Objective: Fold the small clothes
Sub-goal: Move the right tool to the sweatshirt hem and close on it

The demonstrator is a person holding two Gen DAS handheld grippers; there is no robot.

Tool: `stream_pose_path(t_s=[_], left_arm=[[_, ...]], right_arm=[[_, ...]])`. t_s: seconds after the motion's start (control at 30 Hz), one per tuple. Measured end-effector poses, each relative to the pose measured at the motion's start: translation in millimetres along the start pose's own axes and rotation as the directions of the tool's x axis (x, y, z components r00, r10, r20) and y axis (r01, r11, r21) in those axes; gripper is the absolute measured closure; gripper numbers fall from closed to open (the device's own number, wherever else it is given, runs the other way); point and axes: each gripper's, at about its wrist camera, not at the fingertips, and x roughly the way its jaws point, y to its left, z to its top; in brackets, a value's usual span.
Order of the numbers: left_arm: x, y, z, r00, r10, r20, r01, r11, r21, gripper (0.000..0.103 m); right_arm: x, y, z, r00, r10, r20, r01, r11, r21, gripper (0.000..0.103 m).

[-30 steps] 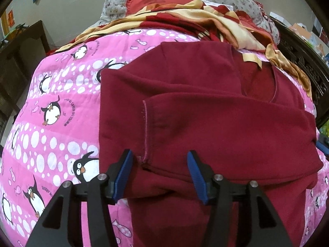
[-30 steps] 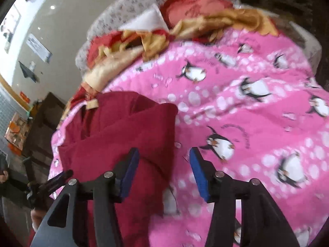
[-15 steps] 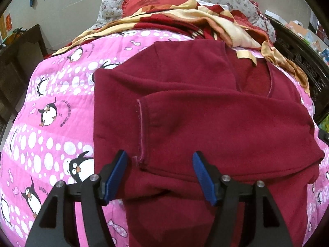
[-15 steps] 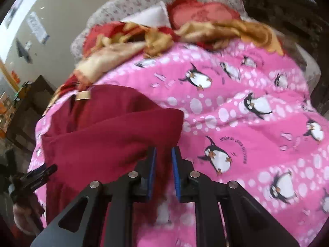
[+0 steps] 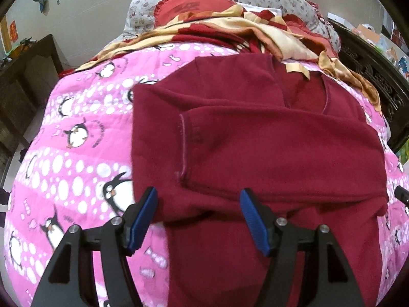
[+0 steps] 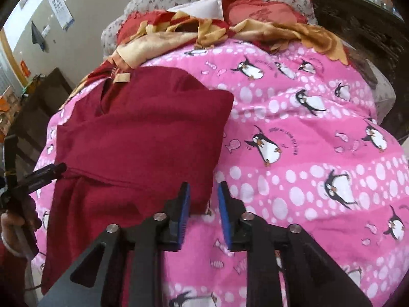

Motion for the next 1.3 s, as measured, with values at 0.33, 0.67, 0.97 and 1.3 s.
stream_pose_path(t_s=[0.33, 0.67, 0.97, 1.3], left_arm=[[-41, 6, -19, 1.0, -0.001, 0.03, 0.001, 1.0, 0.0, 0.032], [-73, 9, -51, 0.999, -0.02, 0.037, 0.02, 1.0, -0.008, 0.029], [-83, 38, -89, 0.999, -0.034, -0.014, 0.032, 0.996, -0.089, 0.025], [-82, 53, -122, 0.996, -0.059, -0.064, 0.051, 0.992, -0.116, 0.025]], right_arm=[[-45, 1, -25, 0.998, 0.062, -0.009, -0.062, 0.998, 0.012, 0.055], [-80, -2, -46, 0.995, 0.096, -0.011, -0.096, 0.995, -0.031, 0.037], [4, 24, -45, 0.983, 0.175, -0.055, -0.173, 0.984, 0.043, 0.036], [10, 39, -59, 0.989, 0.131, -0.073, -0.134, 0.99, -0.041, 0.083]])
